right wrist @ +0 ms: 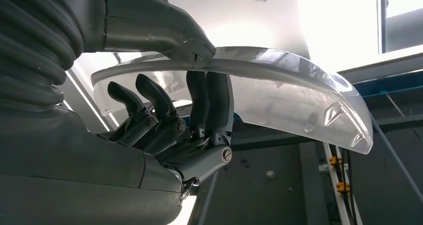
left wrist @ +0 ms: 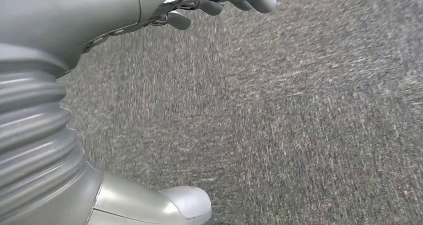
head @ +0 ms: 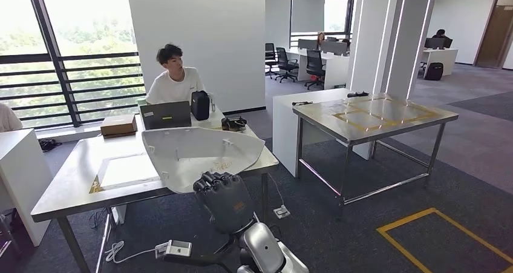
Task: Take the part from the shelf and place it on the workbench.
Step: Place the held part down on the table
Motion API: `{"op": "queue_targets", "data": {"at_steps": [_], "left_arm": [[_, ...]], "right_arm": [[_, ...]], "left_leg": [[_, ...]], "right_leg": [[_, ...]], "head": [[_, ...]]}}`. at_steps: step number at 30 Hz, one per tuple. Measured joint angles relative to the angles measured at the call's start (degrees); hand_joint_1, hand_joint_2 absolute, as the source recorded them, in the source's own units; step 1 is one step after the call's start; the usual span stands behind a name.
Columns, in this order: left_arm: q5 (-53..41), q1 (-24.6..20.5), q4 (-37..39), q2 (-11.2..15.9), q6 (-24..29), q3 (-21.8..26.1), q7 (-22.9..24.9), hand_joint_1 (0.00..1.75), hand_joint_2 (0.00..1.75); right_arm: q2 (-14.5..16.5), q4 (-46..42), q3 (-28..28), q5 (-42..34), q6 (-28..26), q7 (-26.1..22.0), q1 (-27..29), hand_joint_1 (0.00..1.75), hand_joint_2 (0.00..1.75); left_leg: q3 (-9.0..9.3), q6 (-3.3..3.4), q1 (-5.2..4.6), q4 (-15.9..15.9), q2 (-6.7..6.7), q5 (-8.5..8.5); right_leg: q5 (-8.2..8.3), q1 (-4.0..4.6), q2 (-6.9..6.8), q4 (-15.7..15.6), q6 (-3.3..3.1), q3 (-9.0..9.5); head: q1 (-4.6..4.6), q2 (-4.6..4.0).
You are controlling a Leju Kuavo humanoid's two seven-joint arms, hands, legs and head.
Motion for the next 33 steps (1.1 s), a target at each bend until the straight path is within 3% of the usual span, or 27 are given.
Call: {"op": "queue_targets", "data": {"at_steps": [2, 3, 4, 6, 8, 9, 13, 15, 17, 18, 19, 20, 22, 24, 26, 29, 30, 32, 33], "left_arm": [[0.00, 0.10, 0.01, 0.00, -0.01, 0.01, 0.04, 0.00, 1.75], [0.00, 0.15, 0.02, 0.00, -0.01, 0.02, 0.07, 0.00, 1.75], [0.00, 0.19, 0.02, 0.00, -0.01, 0.02, 0.09, 0.00, 1.75], [0.00, 0.21, 0.01, 0.02, -0.01, 0.02, 0.10, 0.00, 1.75], [0.00, 0.16, 0.03, 0.03, -0.01, 0.03, 0.14, 0.00, 1.75], [0.00, 0.16, 0.04, 0.02, -0.02, 0.03, 0.15, 0.00, 1.75], [-0.01, 0.24, 0.08, -0.10, -0.05, 0.08, 0.12, 0.00, 1.75], [-0.02, 0.19, 0.08, -0.19, -0.06, 0.10, 0.09, 0.00, 1.75], [-0.04, 0.17, 0.09, -0.23, -0.09, 0.10, 0.09, 0.00, 1.75], [-0.07, 0.19, 0.09, -0.26, -0.10, 0.10, 0.09, 0.00, 1.75], [-0.09, 0.20, 0.09, -0.30, -0.11, 0.10, 0.10, 0.00, 1.75], [-0.11, 0.20, 0.09, -0.35, -0.12, 0.10, 0.11, 0.00, 1.75], [-0.15, 0.16, 0.09, -0.50, -0.13, 0.11, 0.11, 0.00, 1.75], [-0.17, 0.07, 0.08, -0.62, -0.13, 0.11, 0.13, 0.00, 1.75], [-0.20, 0.02, 0.08, -0.73, -0.13, 0.12, 0.16, 0.00, 1.75], [-0.40, -0.09, 0.06, -0.84, -0.14, 0.13, 0.20, 0.00, 1.75], [-0.48, -0.16, 0.05, -0.83, -0.15, 0.13, 0.23, 0.00, 1.75], [-0.55, -0.16, 0.07, -0.80, -0.19, 0.13, 0.38, 0.00, 1.75], [-0.55, -0.09, 0.07, -0.79, -0.23, 0.13, 0.45, 0.00, 1.75]], "right_arm": [[0.04, 0.06, -0.02, 0.16, 0.03, 0.08, 0.08, 1.59, 1.75], [0.05, 0.09, -0.02, 0.27, 0.03, 0.15, 0.15, 1.59, 1.75], [0.07, 0.11, -0.02, 0.37, 0.02, 0.24, 0.20, 1.59, 1.75], [0.13, 0.12, -0.02, 0.44, -0.04, 0.34, 0.23, 1.59, 1.75], [0.20, 0.13, -0.03, 0.47, -0.09, 0.36, 0.18, 1.59, 1.75], [0.22, 0.14, -0.03, 0.51, -0.07, 0.36, 0.17, 1.59, 1.75], [0.24, 0.18, -0.04, 0.68, 0.06, 0.25, 0.02, 1.59, 1.75], [0.23, 0.25, -0.04, 0.75, 0.05, 0.18, -0.10, 1.59, 1.75], [0.22, 0.44, -0.04, 0.88, 0.05, 0.15, -0.04, 1.59, 1.75], [0.20, 0.56, -0.04, 0.94, 0.08, 0.15, 0.02, 1.59, 1.75], [0.17, 0.67, -0.04, 0.95, 0.13, 0.16, 0.06, 1.59, 1.75], [0.14, 0.74, -0.04, 0.96, 0.19, 0.16, 0.03, 1.59, 1.75], [0.11, 0.85, -0.04, 0.98, 0.32, 0.17, -0.13, 1.59, 1.75], [0.12, 0.92, -0.04, 1.03, 0.50, 0.16, -0.36, 1.59, 1.75], [0.10, 0.96, -0.06, 1.04, 0.62, 0.16, -0.49, 1.59, 1.75], [0.13, 0.95, -0.11, 1.01, 0.55, 0.12, -0.63, 1.59, 1.75], [0.16, 0.95, -0.12, 1.01, 0.49, 0.11, -0.65, 1.59, 1.75], [0.16, 1.01, -0.13, 1.02, 0.39, 0.07, -0.47, 1.59, 1.75], [0.16, 1.06, -0.13, 1.03, 0.35, -0.04, -0.31, 1.59, 1.75]], "left_leg": [[-4.49, -0.04, -0.11, 7.79, 0.00, -2.46], [-6.00, 0.03, -0.14, 9.82, 0.00, -2.41], [-6.40, 0.18, -0.17, 9.59, 0.00, -1.16], [-3.99, 0.66, -0.29, 2.85, 0.01, 3.69], [-0.88, 1.18, -0.59, -3.87, -0.01, 6.41], [-0.16, 1.41, -0.73, -5.45, -0.04, 6.51], [0.42, 2.65, -0.70, -6.17, -0.18, 5.54], [0.88, 3.32, -0.56, -6.38, -0.12, 5.22], [1.20, 3.70, -0.61, -6.36, -0.07, 4.77], [1.42, 3.76, -0.64, -6.33, -0.08, 4.53], [1.75, 3.74, -0.66, -6.30, -0.13, 4.27], [2.18, 3.67, -0.68, -6.28, -0.19, 3.97], [3.10, 3.33, -0.73, -6.26, -0.28, 3.28], [3.43, 2.71, -0.84, -6.24, -0.32, 2.78], [3.53, 1.98, -0.89, -6.46, -0.29, 2.61], [3.09, 1.11, -0.82, -4.84, -0.14, 1.40], [1.80, 0.89, -0.77, -2.21, -0.10, 0.23], [-2.53, 0.50, -0.77, 5.54, -0.07, -2.44], [-4.51, 0.36, -0.76, 8.49, -0.06, -2.92]], "right_leg": [[-0.48, 0.26, -0.03, 0.02, -0.48, 0.50], [-0.76, 0.40, -0.01, 0.04, -0.58, 0.83], [-1.09, 0.52, 0.03, 0.06, -0.61, 1.24], [-1.90, 0.62, 0.09, 0.11, -0.42, 2.28], [-2.66, 0.82, 0.18, 0.26, 0.07, 2.83], [-2.89, 0.91, 0.24, 0.28, 0.39, 2.84], [-3.75, 0.83, 0.19, 0.92, 1.69, 2.58], [-6.02, 0.72, -0.03, 6.24, 2.24, -0.27], [-8.56, 0.68, -0.08, 14.36, 2.54, -5.27], [-8.67, 0.67, -0.09, 16.84, 2.57, -7.21], [-7.53, 0.67, -0.09, 17.08, 2.52, -8.07], [-5.34, 0.68, -0.10, 15.00, 2.39, -7.74], [-0.13, 0.82, -0.17, 6.74, 1.86, -4.71], [1.93, 1.15, -0.22, 1.14, 1.28, -2.42], [1.55, 1.42, -0.16, 0.25, 0.72, -2.06], [1.48, 0.94, -0.15, -0.58, -0.33, -0.95], [1.37, 0.79, -0.18, -0.79, -0.66, -0.49], [0.90, 0.83, -0.18, -0.83, -1.07, 0.09], [0.64, 0.86, -0.15, -0.81, -1.13, 0.36]], "head": [[-0.12, 0.00], [-0.14, 0.00], [-0.13, 0.00], [-0.15, 0.00], [-0.21, -0.01], [-0.12, -0.01], [0.15, -0.01], [0.31, -0.01], [0.40, 0.00], [0.44, 0.00], [0.47, 0.00], [0.51, 0.00], [0.52, 0.00], [0.42, 0.01], [0.35, 0.01], [0.26, -0.02], [0.18, -0.02], [0.02, -0.01], [-0.01, 0.00]]}}
